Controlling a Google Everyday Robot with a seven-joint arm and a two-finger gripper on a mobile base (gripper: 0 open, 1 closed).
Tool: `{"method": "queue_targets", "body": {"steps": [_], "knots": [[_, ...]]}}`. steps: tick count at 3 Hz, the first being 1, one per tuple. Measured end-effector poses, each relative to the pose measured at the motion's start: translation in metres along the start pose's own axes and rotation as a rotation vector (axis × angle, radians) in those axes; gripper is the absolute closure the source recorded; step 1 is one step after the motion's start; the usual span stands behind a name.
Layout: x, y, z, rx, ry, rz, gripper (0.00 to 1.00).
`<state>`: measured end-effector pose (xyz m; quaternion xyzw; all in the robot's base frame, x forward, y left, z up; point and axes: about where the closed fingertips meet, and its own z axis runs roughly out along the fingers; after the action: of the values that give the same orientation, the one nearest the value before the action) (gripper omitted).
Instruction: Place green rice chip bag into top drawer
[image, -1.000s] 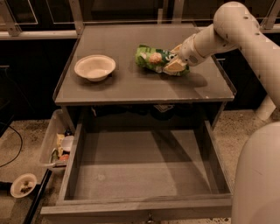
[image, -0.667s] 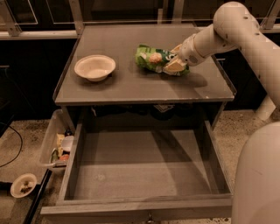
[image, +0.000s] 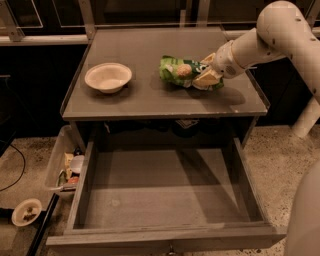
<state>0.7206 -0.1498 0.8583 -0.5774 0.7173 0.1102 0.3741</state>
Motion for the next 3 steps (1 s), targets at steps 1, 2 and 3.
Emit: {"method": "queue_targets", "body": {"steps": [1,2,3], "knots": [[-0.007,0.011,-0.030,0.008,-0.029,-0.033,1.00],[-0.005,0.029,-0.064,0.017,-0.051,-0.062,1.00],[0.008,0.060,-0.098,0.032,-0.047,-0.087,1.00]]}}
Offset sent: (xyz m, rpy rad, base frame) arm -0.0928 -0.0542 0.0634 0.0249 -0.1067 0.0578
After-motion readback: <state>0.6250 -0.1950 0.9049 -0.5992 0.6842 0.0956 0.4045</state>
